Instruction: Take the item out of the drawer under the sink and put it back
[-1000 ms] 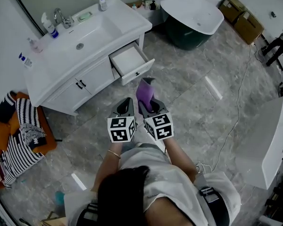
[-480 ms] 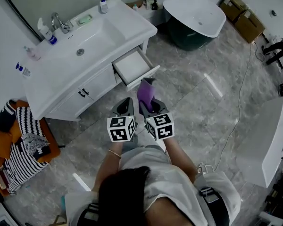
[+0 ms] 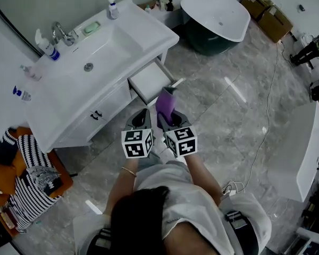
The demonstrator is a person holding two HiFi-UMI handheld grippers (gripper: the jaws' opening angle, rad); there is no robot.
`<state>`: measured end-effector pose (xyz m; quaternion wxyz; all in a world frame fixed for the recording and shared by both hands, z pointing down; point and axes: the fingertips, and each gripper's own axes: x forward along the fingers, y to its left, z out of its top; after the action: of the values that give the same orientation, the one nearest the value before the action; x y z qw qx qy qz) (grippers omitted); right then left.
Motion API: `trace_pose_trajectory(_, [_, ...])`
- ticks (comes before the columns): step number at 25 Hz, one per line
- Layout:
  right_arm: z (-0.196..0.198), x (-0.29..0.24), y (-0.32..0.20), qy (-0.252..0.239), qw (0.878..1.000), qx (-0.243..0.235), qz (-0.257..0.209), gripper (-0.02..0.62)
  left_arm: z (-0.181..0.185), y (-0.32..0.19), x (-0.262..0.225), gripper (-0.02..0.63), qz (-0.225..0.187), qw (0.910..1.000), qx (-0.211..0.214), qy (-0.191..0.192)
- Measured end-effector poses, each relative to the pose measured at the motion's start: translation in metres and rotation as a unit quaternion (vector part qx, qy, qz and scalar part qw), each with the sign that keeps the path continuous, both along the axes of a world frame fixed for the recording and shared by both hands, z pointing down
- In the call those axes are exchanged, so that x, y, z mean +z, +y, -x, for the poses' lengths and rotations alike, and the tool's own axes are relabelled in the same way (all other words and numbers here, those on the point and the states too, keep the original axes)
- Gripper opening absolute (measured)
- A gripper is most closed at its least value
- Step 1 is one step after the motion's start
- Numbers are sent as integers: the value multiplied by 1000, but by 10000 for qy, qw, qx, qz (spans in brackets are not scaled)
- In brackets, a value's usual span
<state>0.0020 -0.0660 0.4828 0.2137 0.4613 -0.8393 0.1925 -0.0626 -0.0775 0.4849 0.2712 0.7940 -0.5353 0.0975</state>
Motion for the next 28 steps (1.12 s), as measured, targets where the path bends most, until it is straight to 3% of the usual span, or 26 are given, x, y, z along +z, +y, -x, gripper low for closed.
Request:
trace_pose_trajectory(14, [18, 2, -41, 46, 9997, 249, -22, 95, 14, -43, 9, 3, 34, 9994, 341, 6])
trace_pose_trajectory(28, [15, 18, -93, -63, 9999, 84, 89, 95, 13, -83, 29, 3, 204, 9996, 135, -144])
